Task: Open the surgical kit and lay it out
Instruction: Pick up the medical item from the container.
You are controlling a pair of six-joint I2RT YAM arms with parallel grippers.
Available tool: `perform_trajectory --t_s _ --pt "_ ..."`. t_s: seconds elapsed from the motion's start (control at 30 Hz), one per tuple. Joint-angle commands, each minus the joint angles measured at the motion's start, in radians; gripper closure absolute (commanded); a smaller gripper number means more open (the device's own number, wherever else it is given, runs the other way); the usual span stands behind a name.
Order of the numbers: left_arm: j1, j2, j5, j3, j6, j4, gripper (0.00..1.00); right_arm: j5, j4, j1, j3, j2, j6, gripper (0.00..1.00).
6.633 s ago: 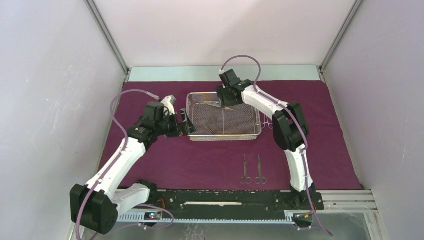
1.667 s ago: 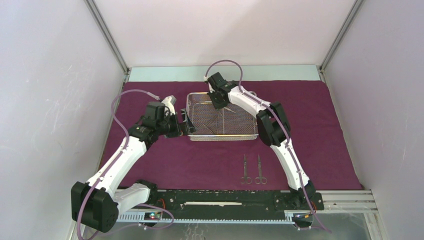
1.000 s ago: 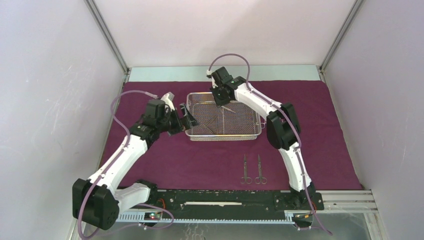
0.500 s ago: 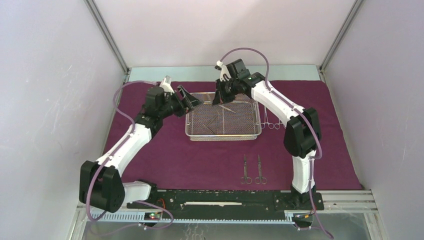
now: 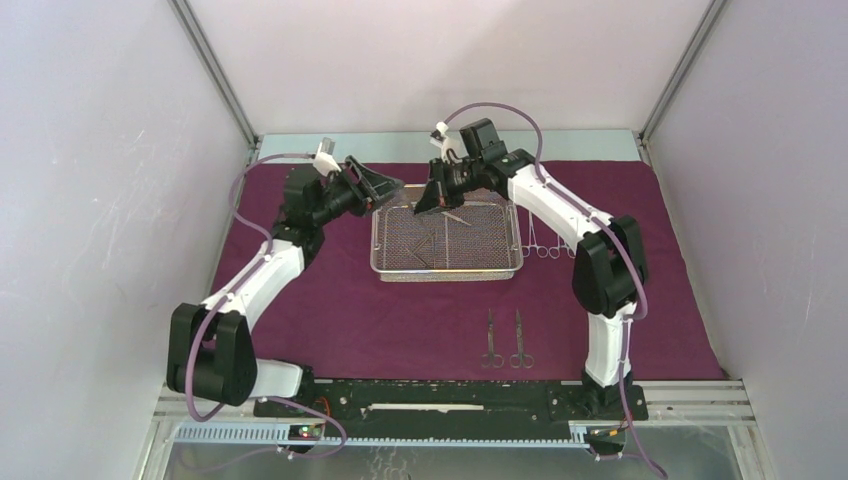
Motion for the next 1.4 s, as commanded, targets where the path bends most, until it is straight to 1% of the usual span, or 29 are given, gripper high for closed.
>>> perform_trajectory --t_s 0.0,0.1,0.23,0.3,0.43,0.63,1.0,1.1,1.2,1.37 --pt "0.012 0.008 0.032 -0.001 -0.035 0.051 0.38 -0.078 0.057 -0.008 -0.017 -0.076 0.043 0.93" --pt "0.021 0.012 0.029 -0.005 -0.047 0.044 0.39 -0.086 0.062 -0.007 -0.03 -0.083 0.042 0.93" --pt "0.032 0.016 0.01 -0.005 -0.056 -0.017 0.41 -0.1 0.083 -0.01 -0.05 -0.098 0.053 0.93" --pt "0.034 0.016 0.009 -0.007 -0.057 -0.018 0.42 -0.107 0.091 -0.01 -0.055 -0.102 0.058 0.93" --pt "0.034 0.03 0.038 -0.01 -0.094 0.014 0.43 -0.129 0.113 -0.008 -0.068 -0.11 0.076 0.93" --pt "0.034 0.038 0.063 -0.023 -0.14 0.061 0.47 -0.159 0.151 -0.008 -0.084 -0.119 0.104 0.93" --pt "0.048 0.025 0.063 -0.049 -0.17 0.073 0.46 -0.198 0.196 -0.014 -0.095 -0.127 0.146 0.93" --pt "0.048 0.039 0.09 -0.051 -0.2 0.121 0.47 -0.224 0.23 -0.014 -0.104 -0.125 0.172 0.93" --pt "0.048 0.061 0.132 -0.066 -0.269 0.222 0.5 -0.249 0.272 -0.013 -0.11 -0.119 0.206 0.92" --pt "0.048 0.083 0.179 -0.102 -0.374 0.37 0.58 -0.279 0.336 -0.014 -0.122 -0.113 0.258 0.92"
